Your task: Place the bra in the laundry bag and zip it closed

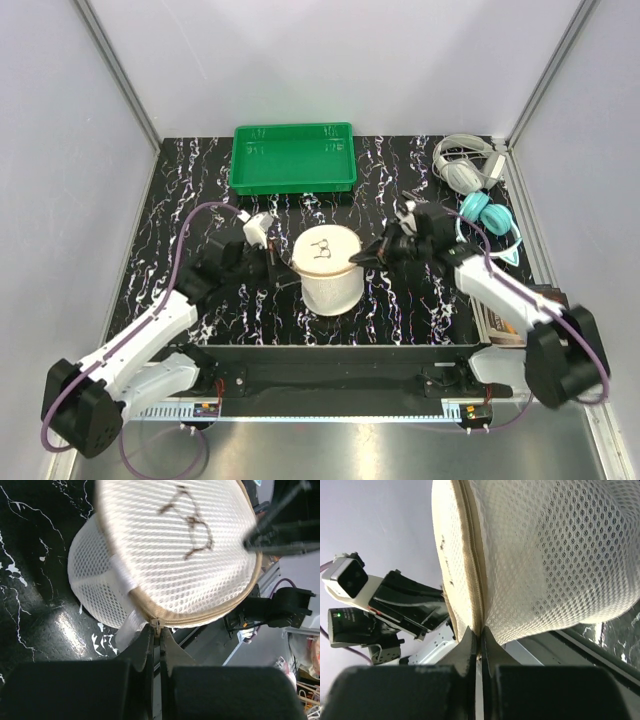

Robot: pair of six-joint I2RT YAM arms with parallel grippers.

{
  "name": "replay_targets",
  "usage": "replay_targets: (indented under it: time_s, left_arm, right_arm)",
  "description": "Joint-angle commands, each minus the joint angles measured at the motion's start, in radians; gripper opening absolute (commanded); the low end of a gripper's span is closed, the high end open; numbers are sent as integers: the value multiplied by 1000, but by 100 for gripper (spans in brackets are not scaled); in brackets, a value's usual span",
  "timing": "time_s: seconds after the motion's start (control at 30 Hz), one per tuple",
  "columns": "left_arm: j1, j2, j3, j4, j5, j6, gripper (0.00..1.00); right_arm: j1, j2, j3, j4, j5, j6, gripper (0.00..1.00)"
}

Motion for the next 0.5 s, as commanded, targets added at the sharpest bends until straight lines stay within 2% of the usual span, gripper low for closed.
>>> replay_targets:
  time_s: [0.0, 0.03, 0.13, 0.2, 0.23, 0.3, 0.33, 0.4, 0.47]
  left_arm:
    - [-19, -41, -3, 110, 123, -17, 0]
    - [-37, -37, 20, 124, 118, -31, 0]
    - [-126, 11, 54, 187, 75, -69, 0]
    - [-171, 72, 55, 262, 42, -108, 0]
    - [-183, 95, 54, 270, 31, -144, 0]
    - [-221, 166, 52, 356, -1, -178, 0]
    - [-234, 189, 52, 380, -8, -207, 0]
    - [-269, 247, 54, 443, -20, -227, 0]
    - [-292, 293, 64, 473, -26, -240, 0]
  right_arm:
    - [-2, 183, 201, -44, -132, -226, 0]
    - [-3, 217, 271, -81, -111, -277, 0]
    - [-3, 314, 351, -245, -11, -372, 14]
    - [-5, 340, 369, -310, 55, -426, 29]
    - [-5, 337, 364, -377, 146, -474, 36]
    - [-5, 282, 344, -445, 268, -510, 53]
    - [-3, 253, 312, -490, 355, -522, 58]
    - [-5, 152, 278, -526, 411, -522, 68]
    - [-5, 51, 232, -578, 428, -501, 70]
